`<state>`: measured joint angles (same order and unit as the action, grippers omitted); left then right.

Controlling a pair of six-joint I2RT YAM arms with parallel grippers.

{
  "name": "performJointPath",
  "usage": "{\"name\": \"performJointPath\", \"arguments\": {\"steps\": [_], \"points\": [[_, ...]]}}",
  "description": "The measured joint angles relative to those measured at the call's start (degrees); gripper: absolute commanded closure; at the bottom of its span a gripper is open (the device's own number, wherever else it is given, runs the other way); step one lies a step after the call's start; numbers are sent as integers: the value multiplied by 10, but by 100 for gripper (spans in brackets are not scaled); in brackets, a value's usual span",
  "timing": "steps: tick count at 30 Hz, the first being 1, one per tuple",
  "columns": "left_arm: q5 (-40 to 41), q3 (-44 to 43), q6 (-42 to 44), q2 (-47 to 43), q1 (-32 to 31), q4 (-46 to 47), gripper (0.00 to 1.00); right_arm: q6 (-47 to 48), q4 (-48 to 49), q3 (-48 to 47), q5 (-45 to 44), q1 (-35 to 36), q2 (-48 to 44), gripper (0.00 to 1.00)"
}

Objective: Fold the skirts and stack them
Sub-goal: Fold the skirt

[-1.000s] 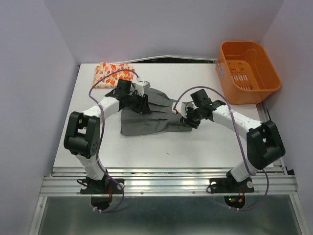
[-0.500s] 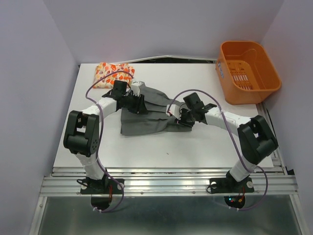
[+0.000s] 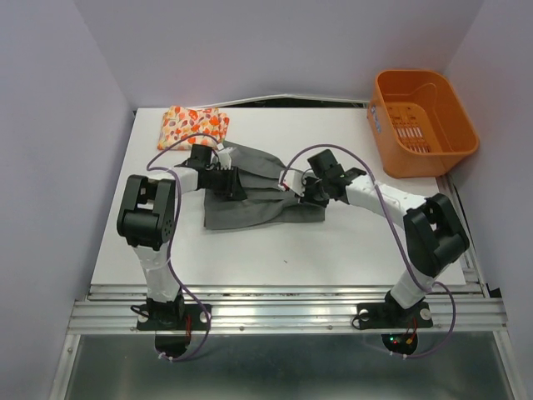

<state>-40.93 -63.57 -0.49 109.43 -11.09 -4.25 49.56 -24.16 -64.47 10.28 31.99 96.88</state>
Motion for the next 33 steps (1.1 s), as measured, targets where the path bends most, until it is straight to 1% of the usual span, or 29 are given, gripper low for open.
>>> {"name": "performJointPath", "arguments": {"steps": [5, 8, 10, 13, 16, 17, 18, 19, 21, 22, 23, 25, 30, 33], "points": [[-2, 0, -14, 2, 7, 3, 57, 6, -61, -53, 12, 0, -5, 99], [-1, 0, -18, 2, 7, 5, 57, 13, -90, -68, 25, 2, -11, 99], [0, 0, -20, 2, 7, 5, 58, 16, -105, -66, 34, 4, -12, 99], [0, 0, -22, 2, 7, 5, 58, 17, -113, -37, 52, 7, -9, 99], [0, 0, -21, 2, 7, 5, 58, 19, -106, -14, 63, 7, 16, 99], [0, 0, -21, 2, 7, 5, 58, 21, -98, -5, 65, 7, 31, 92], [-2, 0, -21, 2, 7, 5, 58, 26, -90, 1, 65, 7, 45, 89], [-4, 0, -19, 2, 7, 4, 58, 23, -81, -4, 65, 7, 48, 82], [-11, 0, -9, 1, 9, 0, 58, 21, -76, -3, 67, 7, 49, 73], [-19, 0, -3, -1, 10, -3, 59, 18, -75, -3, 68, 7, 49, 68], [-28, 2, 5, -6, 11, -7, 60, 16, -75, -4, 71, 7, 49, 62], [-54, 9, 23, -37, 13, -24, 60, 4, -85, -11, 79, 7, 48, 55], [-118, 13, 52, -139, 11, -50, 64, -56, -157, -67, 128, 7, 35, 50], [-151, 34, 49, -175, 8, -36, 65, -88, -173, -121, 153, 7, 6, 51]]}}
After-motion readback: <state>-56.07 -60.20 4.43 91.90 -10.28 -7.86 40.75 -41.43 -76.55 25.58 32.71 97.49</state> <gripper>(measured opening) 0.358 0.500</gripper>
